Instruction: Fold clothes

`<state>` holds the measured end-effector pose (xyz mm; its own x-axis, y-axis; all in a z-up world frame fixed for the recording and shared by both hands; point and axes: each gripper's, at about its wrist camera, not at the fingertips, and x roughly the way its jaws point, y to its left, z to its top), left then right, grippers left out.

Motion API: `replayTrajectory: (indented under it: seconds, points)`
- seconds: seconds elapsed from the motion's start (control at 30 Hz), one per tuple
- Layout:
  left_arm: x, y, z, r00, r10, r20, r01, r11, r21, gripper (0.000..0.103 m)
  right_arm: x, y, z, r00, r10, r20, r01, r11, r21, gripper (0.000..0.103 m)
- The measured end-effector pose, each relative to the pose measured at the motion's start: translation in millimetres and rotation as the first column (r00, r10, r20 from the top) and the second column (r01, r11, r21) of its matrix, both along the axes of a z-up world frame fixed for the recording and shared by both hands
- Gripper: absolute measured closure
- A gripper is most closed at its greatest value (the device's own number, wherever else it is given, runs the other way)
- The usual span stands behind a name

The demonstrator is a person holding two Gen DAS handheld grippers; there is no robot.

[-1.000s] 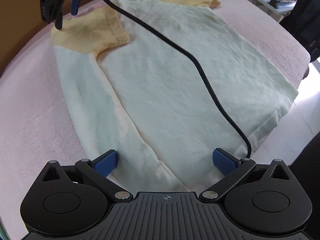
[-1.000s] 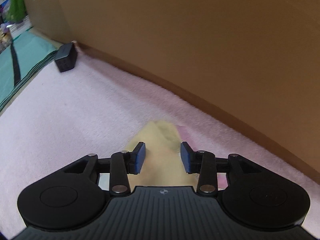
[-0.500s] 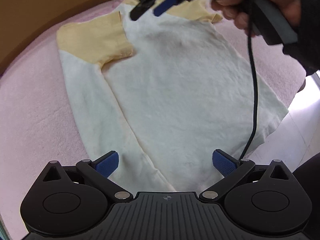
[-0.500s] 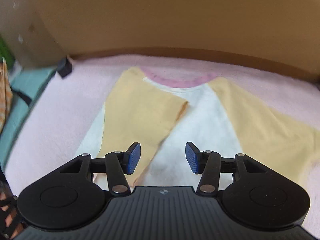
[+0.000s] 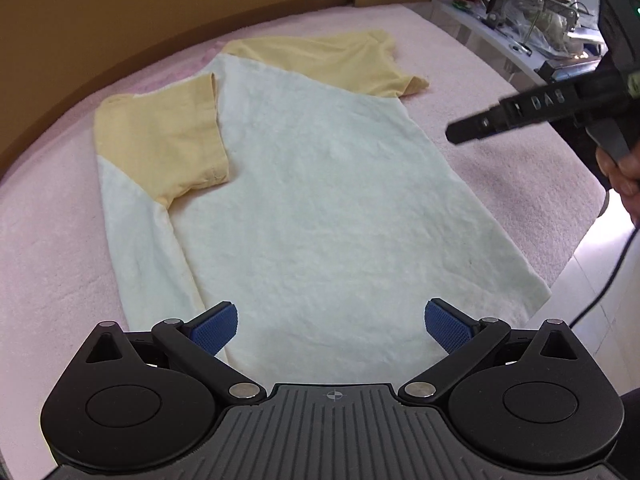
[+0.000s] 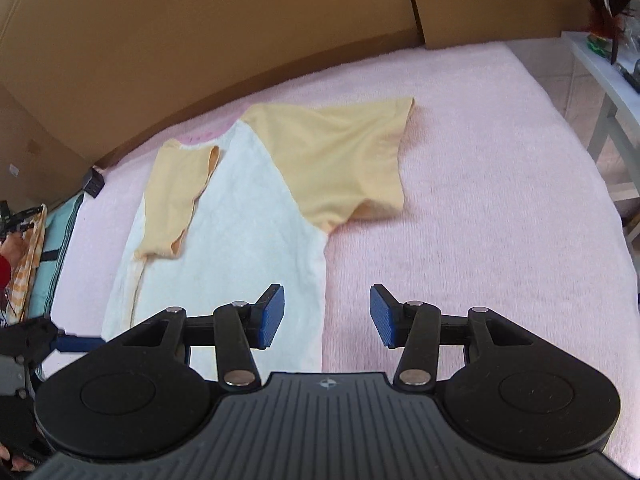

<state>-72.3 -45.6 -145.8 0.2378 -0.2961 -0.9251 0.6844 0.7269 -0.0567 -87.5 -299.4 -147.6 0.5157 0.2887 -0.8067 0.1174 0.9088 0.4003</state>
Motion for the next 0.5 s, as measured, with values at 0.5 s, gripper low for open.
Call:
replayTrajectory:
  seconds: [0.5]
  points:
    - [-25.6, -24.1, -6.2, 0.999, -0.029, -0.034, 0.028, 0.999, -0.021, 0.000, -92.0, 7.7, -18.4, 0.992, 0.074, -0.098, -0.061, 0.989, 0.133, 0.051]
